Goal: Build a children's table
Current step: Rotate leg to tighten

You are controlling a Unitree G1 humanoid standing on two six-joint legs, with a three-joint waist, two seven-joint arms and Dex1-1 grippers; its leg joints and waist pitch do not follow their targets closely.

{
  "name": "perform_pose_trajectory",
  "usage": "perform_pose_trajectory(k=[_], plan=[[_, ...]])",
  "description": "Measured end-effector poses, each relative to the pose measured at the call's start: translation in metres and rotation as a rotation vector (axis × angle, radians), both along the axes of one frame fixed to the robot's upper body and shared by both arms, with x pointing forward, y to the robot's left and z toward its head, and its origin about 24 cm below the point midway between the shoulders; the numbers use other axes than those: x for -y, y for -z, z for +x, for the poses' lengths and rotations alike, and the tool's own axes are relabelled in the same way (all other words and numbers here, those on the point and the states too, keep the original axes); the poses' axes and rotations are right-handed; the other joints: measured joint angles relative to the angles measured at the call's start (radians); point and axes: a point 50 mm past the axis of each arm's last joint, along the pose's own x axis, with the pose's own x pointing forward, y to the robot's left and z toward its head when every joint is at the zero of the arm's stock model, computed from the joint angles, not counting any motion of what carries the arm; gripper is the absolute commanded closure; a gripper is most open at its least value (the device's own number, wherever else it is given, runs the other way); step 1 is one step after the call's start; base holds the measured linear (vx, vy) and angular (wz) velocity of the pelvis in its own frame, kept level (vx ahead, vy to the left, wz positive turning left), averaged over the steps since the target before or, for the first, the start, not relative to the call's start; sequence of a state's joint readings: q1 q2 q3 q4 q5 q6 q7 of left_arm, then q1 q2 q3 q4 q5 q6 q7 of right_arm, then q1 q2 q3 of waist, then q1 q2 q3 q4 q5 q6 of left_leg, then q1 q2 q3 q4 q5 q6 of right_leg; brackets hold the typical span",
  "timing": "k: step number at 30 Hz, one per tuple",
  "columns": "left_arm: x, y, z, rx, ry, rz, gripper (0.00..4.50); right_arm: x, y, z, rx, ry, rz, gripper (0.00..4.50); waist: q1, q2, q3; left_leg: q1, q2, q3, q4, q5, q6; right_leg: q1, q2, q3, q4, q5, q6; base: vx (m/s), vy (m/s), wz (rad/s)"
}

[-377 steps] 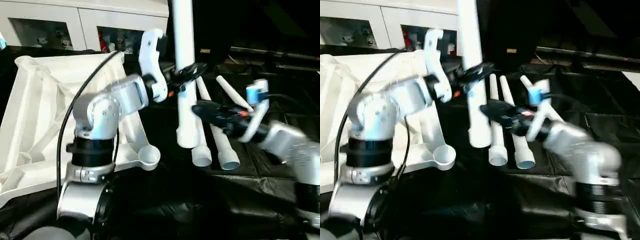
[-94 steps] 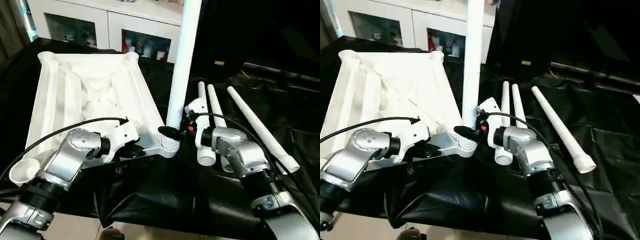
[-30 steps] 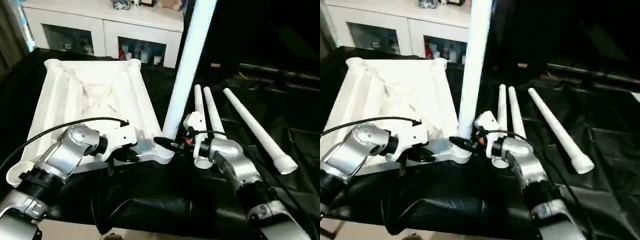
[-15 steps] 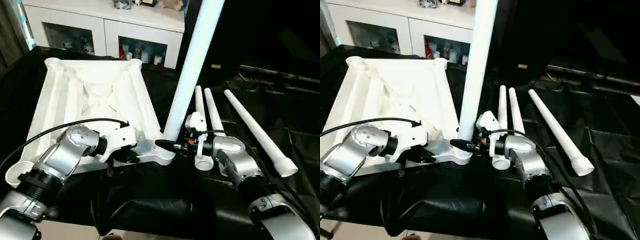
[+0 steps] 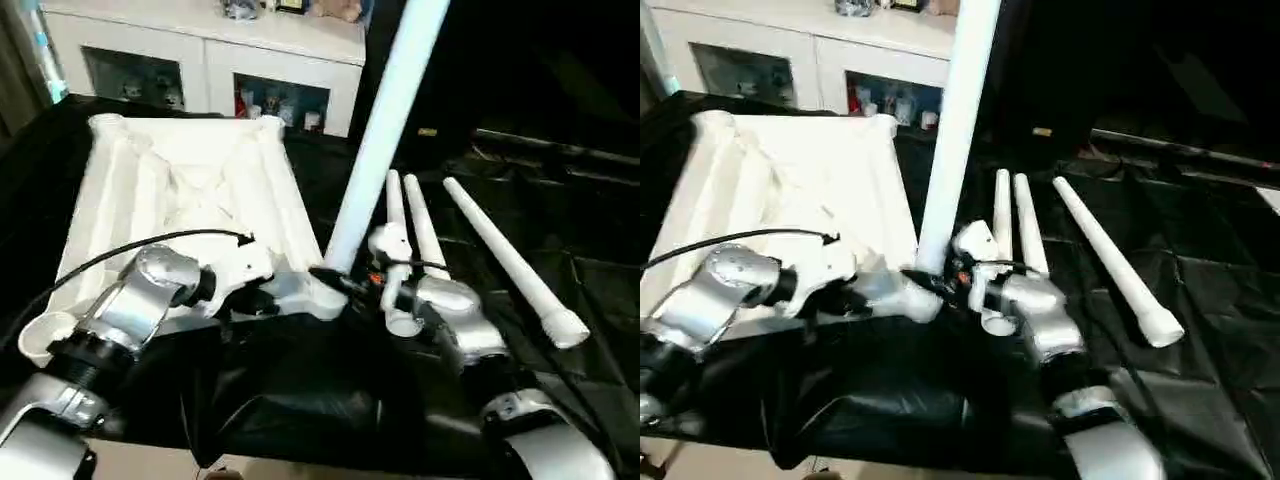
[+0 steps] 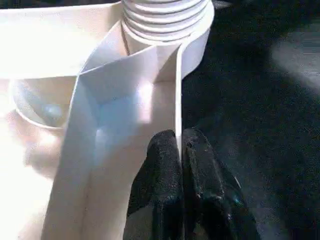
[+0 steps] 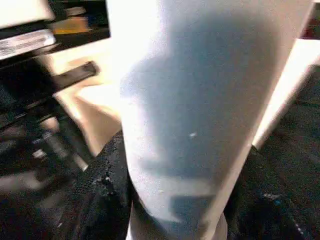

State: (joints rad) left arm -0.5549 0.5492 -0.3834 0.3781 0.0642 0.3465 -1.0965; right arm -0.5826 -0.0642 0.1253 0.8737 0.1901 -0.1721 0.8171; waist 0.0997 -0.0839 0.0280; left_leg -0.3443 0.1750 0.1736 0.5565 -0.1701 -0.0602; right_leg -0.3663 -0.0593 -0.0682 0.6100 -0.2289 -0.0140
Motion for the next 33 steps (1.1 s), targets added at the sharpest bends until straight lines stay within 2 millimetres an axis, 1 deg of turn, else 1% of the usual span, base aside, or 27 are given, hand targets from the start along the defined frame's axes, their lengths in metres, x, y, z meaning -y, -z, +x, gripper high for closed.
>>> perform_pose_trajectory(k=[2, 3, 5, 6, 7, 8, 9, 10, 11, 12, 13, 14, 15, 16, 17, 18, 19, 20, 21, 22, 24, 33], plan=[[0.001, 0.001, 0.002, 0.01, -0.035, 0.007, 4.5, -0.008, 0.0, 0.003, -0.002, 0.074, -0.006, 2.59, -0.01, 0.001, 0.001, 0.001, 0.0, -0.002, 0.0, 0.0, 0.0, 0.0, 0.0, -0.001, -0.003, 0.0, 0.0, 0.0, 0.0, 0.0], [0.001, 0.001, 0.004, 0.016, -0.064, 0.014, 4.5, -0.015, 0.001, 0.006, -0.011, 0.132, -0.01, 2.59, -0.013, 0.002, 0.002, 0.004, 0.0, -0.003, 0.0, 0.0, 0.0, 0.0, 0.0, -0.002, -0.004, 0.0, 0.0, 0.0, 0.0, 0.0], [0.003, 0.003, 0.008, 0.025, -0.13, 0.018, 4.5, -0.027, 0.0, 0.012, -0.039, 0.25, -0.012, 2.59, -0.02, 0.008, 0.005, 0.007, -0.001, -0.011, -0.001, -0.001, -0.001, 0.002, 0.0, -0.01, -0.013, 0.0, 0.001, -0.023, 0.014, -0.11], [0.006, 0.002, 0.012, 0.035, -0.168, 0.027, 4.5, -0.033, -0.001, 0.017, -0.063, 0.328, -0.021, 2.59, -0.024, 0.014, 0.009, 0.006, -0.001, -0.024, -0.001, -0.001, -0.001, 0.006, -0.001, -0.025, -0.024, -0.001, 0.0, -0.062, 0.036, -0.2], [0.008, 0.002, 0.014, 0.04, -0.189, 0.031, 4.5, -0.036, -0.002, 0.019, -0.076, 0.363, -0.026, 2.59, -0.025, 0.018, 0.011, 0.005, -0.001, -0.03, -0.004, -0.001, -0.002, 0.01, -0.001, -0.035, -0.035, -0.002, 0.0, -0.062, 0.036, -0.2], [0.012, 0.003, 0.015, 0.036, -0.219, 0.022, 4.5, -0.04, -0.003, 0.021, -0.096, 0.403, -0.023, 2.59, -0.026, 0.021, 0.013, 0.005, 0.0, -0.033, -0.008, -0.001, -0.002, 0.018, -0.002, -0.041, -0.039, -0.008, -0.005, 0.0, 0.0, 0.0], [0.019, 0.004, 0.017, 0.036, -0.261, 0.019, 4.5, -0.044, -0.004, 0.023, -0.124, 0.455, -0.022, 2.59, -0.02, 0.025, 0.016, 0.0, 0.001, -0.031, -0.015, -0.001, -0.002, 0.02, -0.002, -0.045, -0.019, -0.03, -0.016, -0.112, 0.021, 0.01], [0.026, 0.005, 0.018, 0.039, -0.289, 0.019, 4.5, -0.043, -0.005, 0.026, -0.135, 0.498, -0.018, 2.59, -0.003, 0.016, 0.016, -0.001, 0.002, -0.005, -0.023, -0.001, -0.002, 0.011, -0.005, -0.04, 0.041, -0.063, -0.039, -0.112, 0.021, 0.01], [0.034, 0.005, 0.02, 0.05, -0.311, 0.022, 4.5, -0.038, -0.006, 0.028, -0.145, 0.542, -0.009, 2.59, 0.013, -0.006, 0.012, -0.002, 0.004, 0.031, -0.03, -0.001, -0.002, 0.016, -0.011, -0.011, 0.093, -0.095, -0.046, -0.097, -0.051, 0.31], [0.039, 0.004, 0.02, 0.063, -0.325, 0.013, 4.5, -0.039, -0.008, 0.03, -0.148, 0.562, -0.007, 2.59, 0.024, -0.05, 0.005, 0.006, 0.0, 0.061, -0.01, -0.009, -0.013, -0.005, -0.022, 0.024, 0.09, -0.102, -0.004, 0.029, -0.123, 0.1], [0.042, 0.002, 0.019, 0.061, -0.337, 0.007, 4.5, -0.04, -0.01, 0.031, -0.152, 0.572, -0.013, 2.59, 0.042, -0.026, 0.009, 0.001, 0.002, 0.004, 0.047, -0.047, -0.005, -0.004, -0.017, 0.02, 0.094, -0.099, 0.001, 0.029, -0.123, 0.1], [0.046, 0.004, 0.017, 0.047, -0.343, 0.002, 4.5, -0.04, -0.01, 0.032, -0.155, 0.581, -0.018, 2.59, 0.051, -0.012, 0.0, 0.012, -0.005, -0.046, 0.072, -0.048, -0.003, -0.001, -0.01, 0.013, 0.089, -0.095, 0.002, 0.101, -0.039, -0.38], [0.05, 0.003, 0.015, 0.045, -0.355, -0.003, 4.5, -0.039, -0.012, 0.034, -0.153, 0.599, -0.016, 2.59, 0.048, 0.006, -0.004, 0.012, -0.002, -0.059, 0.056, -0.053, -0.042, -0.003, -0.007, 0.0, 0.081, -0.08, 0.001, 0.055, 0.033, -0.08], [0.051, 0.004, 0.015, 0.045, -0.361, -0.005, 4.5, -0.038, -0.012, 0.034, -0.155, 0.608, -0.016, 2.59, 0.045, 0.006, -0.003, 0.016, 0.001, -0.049, 0.05, -0.048, -0.044, -0.01, -0.004, 0.006, 0.072, -0.059, -0.001, 0.055, 0.033, -0.08], [0.052, 0.004, 0.014, 0.046, -0.371, -0.003, 4.5, -0.038, -0.01, 0.034, -0.163, 0.616, -0.024, 2.59, 0.035, -0.005, -0.006, 0.018, 0.004, -0.036, 0.041, -0.041, -0.041, -0.01, 0.0, 0.017, 0.065, -0.034, -0.007, -0.059, -0.002, 0.24], [0.052, 0.004, 0.014, 0.046, -0.38, 0.001, 4.5, -0.039, -0.01, 0.034, -0.163, 0.617, -0.03, 2.59, 0.032, -0.005, -0.005, 0.019, 0.009, -0.032, 0.04, -0.041, -0.042, -0.006, 0.003, 0.017, 0.059, -0.031, -0.008, 0.0, 0.0, 0.0], [0.053, 0.004, 0.014, 0.046, -0.385, 0.002, 4.5, -0.039, -0.011, 0.034, -0.161, 0.617, -0.032, 2.59, 0.03, -0.003, -0.004, 0.02, 0.009, -0.031, 0.037, -0.041, -0.042, -0.004, 0.003, 0.017, 0.053, -0.029, -0.009, 0.0, 0.0, 0.0], [0.053, 0.005, 0.014, 0.045, -0.389, 0.003, 4.5, -0.039, -0.011, 0.035, -0.159, 0.618, -0.036, 2.59, 0.026, -0.002, -0.004, 0.023, 0.009, -0.028, 0.03, -0.042, -0.041, -0.002, 0.003, 0.017, 0.047, -0.031, -0.005, 0.0, 0.0, 0.0], [0.054, 0.005, 0.014, 0.043, -0.396, 0.005, 4.5, -0.039, -0.011, 0.035, -0.158, 0.617, -0.04, 2.59, 0.022, -0.002, -0.004, 0.026, 0.009, -0.026, 0.019, -0.042, -0.041, 0.001, 0.003, 0.017, 0.037, -0.032, -0.003, 0.0, 0.0, 0.0], [0.054, 0.005, 0.014, 0.042, -0.399, 0.006, 4.5, -0.039, -0.011, 0.035, -0.157, 0.616, -0.042, 2.59, 0.021, -0.003, -0.004, 0.027, 0.008, -0.024, 0.012, -0.042, -0.041, 0.002, 0.003, 0.018, 0.032, -0.032, -0.003, 0.0, 0.0, 0.0], [0.054, 0.005, 0.014, 0.042, -0.402, 0.008, 4.5, -0.04, -0.011, 0.035, -0.155, 0.615, -0.042, 2.59, 0.02, -0.003, -0.004, 0.027, 0.006, -0.023, 0.004, -0.042, -0.041, 0.001, 0.002, 0.019, 0.029, -0.032, -0.002, 0.0, 0.0, 0.0], [0.053, 0.004, 0.014, 0.046, -0.407, 0.008, 4.5, -0.041, -0.013, 0.036, -0.143, 0.603, -0.057, 2.59, 0.015, -0.003, -0.004, 0.023, 0.006, -0.022, -0.002, -0.041, -0.042, 0.001, 0.002, 0.019, 0.026, -0.032, -0.002, 0.0, 0.0, 0.0]])
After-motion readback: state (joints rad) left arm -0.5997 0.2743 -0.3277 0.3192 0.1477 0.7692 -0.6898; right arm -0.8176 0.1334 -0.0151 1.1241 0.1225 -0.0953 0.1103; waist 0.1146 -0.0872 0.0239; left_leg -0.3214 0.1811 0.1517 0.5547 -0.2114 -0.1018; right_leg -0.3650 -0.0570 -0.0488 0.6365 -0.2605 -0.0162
